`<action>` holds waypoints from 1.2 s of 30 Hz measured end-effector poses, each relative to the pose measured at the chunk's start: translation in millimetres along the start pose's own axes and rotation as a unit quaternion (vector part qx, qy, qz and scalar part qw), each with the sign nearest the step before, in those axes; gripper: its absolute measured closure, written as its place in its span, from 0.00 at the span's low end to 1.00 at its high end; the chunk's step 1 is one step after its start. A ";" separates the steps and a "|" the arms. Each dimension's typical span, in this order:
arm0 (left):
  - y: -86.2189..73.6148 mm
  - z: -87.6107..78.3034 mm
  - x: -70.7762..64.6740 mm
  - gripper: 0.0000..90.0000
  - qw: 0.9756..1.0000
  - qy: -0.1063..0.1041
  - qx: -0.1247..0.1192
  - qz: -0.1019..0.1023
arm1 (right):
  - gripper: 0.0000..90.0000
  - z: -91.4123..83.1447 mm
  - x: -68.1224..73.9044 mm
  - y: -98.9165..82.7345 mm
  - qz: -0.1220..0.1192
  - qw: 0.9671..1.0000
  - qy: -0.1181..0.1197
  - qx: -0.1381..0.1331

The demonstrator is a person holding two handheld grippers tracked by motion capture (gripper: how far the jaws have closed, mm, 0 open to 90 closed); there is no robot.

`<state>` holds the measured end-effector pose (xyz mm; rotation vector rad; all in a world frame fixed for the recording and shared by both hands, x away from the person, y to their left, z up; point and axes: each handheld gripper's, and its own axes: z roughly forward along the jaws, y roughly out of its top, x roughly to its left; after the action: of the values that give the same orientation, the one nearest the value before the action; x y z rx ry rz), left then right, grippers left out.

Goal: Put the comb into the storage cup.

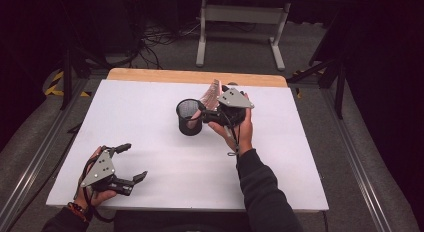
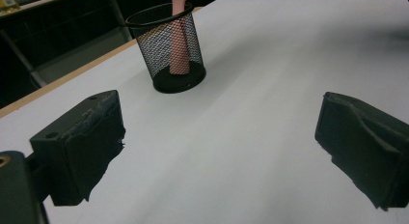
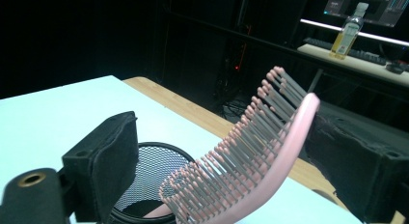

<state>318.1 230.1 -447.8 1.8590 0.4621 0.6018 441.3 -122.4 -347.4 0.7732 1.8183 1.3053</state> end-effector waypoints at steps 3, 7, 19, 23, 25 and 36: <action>0.1 0.1 0.0 0.05 1.000 0.000 0.000 0.000 | 0.13 -2.0 0.1 2.0 -0.005 1.000 -0.001 -0.002; 0.4 0.2 -0.5 0.05 1.000 -0.001 0.001 0.002 | 0.13 -5.0 0.4 3.9 -0.009 1.000 -0.004 -0.007; 0.5 -0.7 0.0 0.05 1.000 0.002 -0.002 0.001 | 0.12 -12.4 0.2 9.3 -0.017 1.000 -0.008 -0.015; 0.5 -0.4 -0.2 0.05 1.000 0.002 0.000 0.002 | 0.12 -15.0 -1.1 11.1 -0.018 1.000 -0.011 -0.019; 0.5 -0.3 -0.3 0.05 1.000 0.002 0.000 0.002 | 0.11 -15.7 -1.4 11.4 -0.019 1.000 -0.011 -0.019; 0.5 -0.4 -0.2 0.05 1.000 0.003 0.000 0.002 | 0.11 -24.1 -0.8 15.9 -0.027 0.999 -0.010 -0.026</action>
<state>317.7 230.1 -447.2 1.8597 0.4618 0.6105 422.0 -130.3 -327.4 0.7019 1.7709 1.2989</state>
